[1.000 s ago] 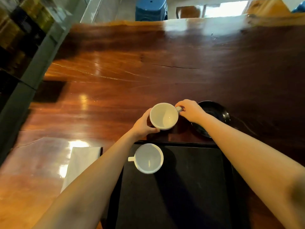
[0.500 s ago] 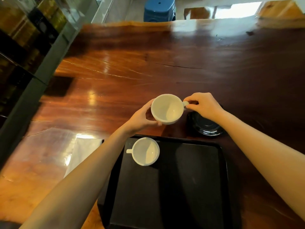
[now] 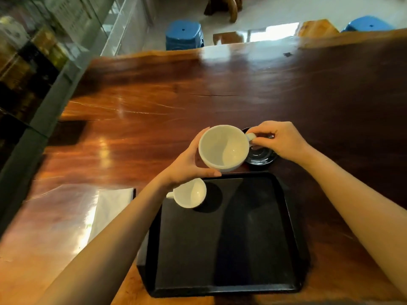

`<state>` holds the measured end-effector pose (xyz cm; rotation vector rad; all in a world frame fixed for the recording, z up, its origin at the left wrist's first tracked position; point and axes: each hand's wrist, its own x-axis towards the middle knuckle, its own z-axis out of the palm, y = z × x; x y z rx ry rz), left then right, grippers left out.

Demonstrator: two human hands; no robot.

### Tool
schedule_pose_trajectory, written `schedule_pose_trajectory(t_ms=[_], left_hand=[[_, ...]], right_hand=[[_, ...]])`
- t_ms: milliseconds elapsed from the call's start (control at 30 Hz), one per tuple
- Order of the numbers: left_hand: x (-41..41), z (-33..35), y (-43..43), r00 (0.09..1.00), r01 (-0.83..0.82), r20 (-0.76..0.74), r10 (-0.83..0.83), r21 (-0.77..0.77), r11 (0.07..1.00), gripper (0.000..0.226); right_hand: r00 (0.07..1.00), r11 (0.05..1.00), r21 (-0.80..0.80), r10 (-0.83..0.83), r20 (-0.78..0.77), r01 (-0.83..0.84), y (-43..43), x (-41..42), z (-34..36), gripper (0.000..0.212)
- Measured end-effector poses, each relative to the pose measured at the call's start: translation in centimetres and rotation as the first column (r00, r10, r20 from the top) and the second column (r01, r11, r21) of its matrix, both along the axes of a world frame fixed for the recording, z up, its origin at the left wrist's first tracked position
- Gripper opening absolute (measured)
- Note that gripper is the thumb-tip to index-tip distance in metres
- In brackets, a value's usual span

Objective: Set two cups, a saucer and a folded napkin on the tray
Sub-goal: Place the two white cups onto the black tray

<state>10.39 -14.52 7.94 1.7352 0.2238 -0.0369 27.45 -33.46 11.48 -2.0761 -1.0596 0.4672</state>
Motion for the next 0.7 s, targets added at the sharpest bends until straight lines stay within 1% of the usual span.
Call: schedule_pose_trajectory(t_ms=[67,100,133,167,200,233,267,333,433,533,600,700], left_hand=[[-0.7,0.2,-0.7,0.998,-0.052,0.031,0.051,0.018,0.998,0.093],[-1.1,0.2,-1.1,0.994,-0.095,0.050,0.094,0.034,0.995,0.092],[-1.4,0.1,-1.7,0.988,-0.137,0.073,0.134,0.046,0.989,0.091],[-1.8,0.1,-2.3,0.980,-0.177,0.095,0.173,0.046,0.983,0.089],[-2.1,0.0,-3.0,0.970,-0.221,0.113,0.216,0.034,0.975,0.088],[-2.3,-0.1,-3.8,0.957,-0.264,0.127,0.261,0.011,0.964,0.087],[-2.5,-0.3,-4.4,0.944,-0.299,0.142,0.298,-0.016,0.954,0.086],[-2.8,-0.6,-5.6,0.927,-0.327,0.178,0.330,-0.048,0.944,0.086],[-2.8,-0.5,-7.7,0.925,-0.314,0.216,0.312,-0.024,0.949,0.086],[-2.9,-0.3,-9.0,0.922,-0.321,0.231,0.311,0.006,0.947,0.085],[-2.9,-0.6,-9.0,0.935,-0.304,0.197,0.294,0.018,0.953,0.090],[-2.9,-0.9,-8.6,0.955,-0.287,0.103,0.277,0.095,0.953,0.104]], right_hand=[[0.999,0.999,-0.013,-0.031,-0.027,0.031,-0.3,-0.6,0.4,0.033],[0.996,0.998,-0.032,-0.063,-0.057,0.061,-0.5,-1.2,0.5,0.040],[0.987,0.995,-0.036,-0.102,-0.126,0.098,-0.7,-1.9,0.6,0.049],[0.963,0.990,-0.013,-0.139,-0.231,0.139,-1.0,-3.0,0.5,0.058],[0.927,0.982,0.020,-0.170,-0.336,0.188,-1.3,-4.3,0.3,0.065],[0.892,0.970,0.058,-0.191,-0.409,0.234,-1.8,-5.7,0.0,0.069],[0.872,0.960,0.084,-0.204,-0.445,0.267,-2.3,-7.2,-0.5,0.071],[0.845,0.953,0.109,-0.193,-0.499,0.282,-3.1,-9.9,-1.4,0.069],[0.795,0.935,0.136,-0.194,-0.575,0.327,-3.8,-11.5,-2.6,0.067],[0.782,0.919,0.157,-0.209,-0.587,0.363,-4.4,-11.3,-3.0,0.066],[0.771,0.912,0.167,-0.206,-0.602,0.375,-5.0,-11.0,-3.2,0.066],[0.754,0.918,0.183,-0.163,-0.637,0.353,-5.8,-10.0,-3.6,0.063]])
